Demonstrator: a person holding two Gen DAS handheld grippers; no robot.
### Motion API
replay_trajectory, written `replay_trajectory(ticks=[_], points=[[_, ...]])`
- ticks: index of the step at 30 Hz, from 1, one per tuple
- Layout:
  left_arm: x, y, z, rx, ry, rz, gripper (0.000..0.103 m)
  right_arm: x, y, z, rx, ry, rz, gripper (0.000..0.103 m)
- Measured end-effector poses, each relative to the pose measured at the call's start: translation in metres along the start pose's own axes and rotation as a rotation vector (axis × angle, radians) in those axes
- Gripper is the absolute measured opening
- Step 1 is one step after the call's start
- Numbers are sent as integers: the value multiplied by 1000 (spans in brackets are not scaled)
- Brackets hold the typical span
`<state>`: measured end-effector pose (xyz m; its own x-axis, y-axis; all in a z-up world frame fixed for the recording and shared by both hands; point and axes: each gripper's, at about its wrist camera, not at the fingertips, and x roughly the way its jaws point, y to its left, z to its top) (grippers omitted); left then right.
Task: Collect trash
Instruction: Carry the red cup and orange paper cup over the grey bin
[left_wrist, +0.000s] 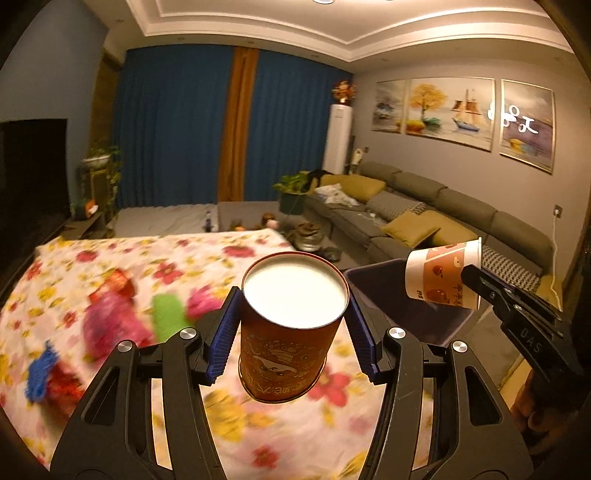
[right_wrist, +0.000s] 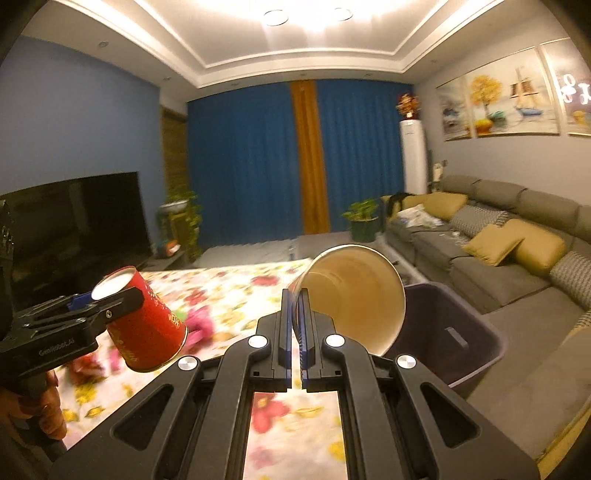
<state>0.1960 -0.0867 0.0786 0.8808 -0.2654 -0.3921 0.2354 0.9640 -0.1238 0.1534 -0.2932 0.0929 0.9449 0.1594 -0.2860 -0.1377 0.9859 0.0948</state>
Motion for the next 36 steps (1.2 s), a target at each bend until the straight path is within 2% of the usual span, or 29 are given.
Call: replay_trajectory(ticks=[7,17,28,36], points=[[43,-54,15,46,-20,-64,54,7,-43,10,21,-27,-82,4],[97,-121,16,122,-42,-126,54,22,-80,5,58,-31,-137,4],[133,-145,5,134,-18,-156,54,32,-104,-5,92,-19,-161,4],[147,-148,-1,131,-6,-163,54,39,-100,-6,113,-7,-164,4]])
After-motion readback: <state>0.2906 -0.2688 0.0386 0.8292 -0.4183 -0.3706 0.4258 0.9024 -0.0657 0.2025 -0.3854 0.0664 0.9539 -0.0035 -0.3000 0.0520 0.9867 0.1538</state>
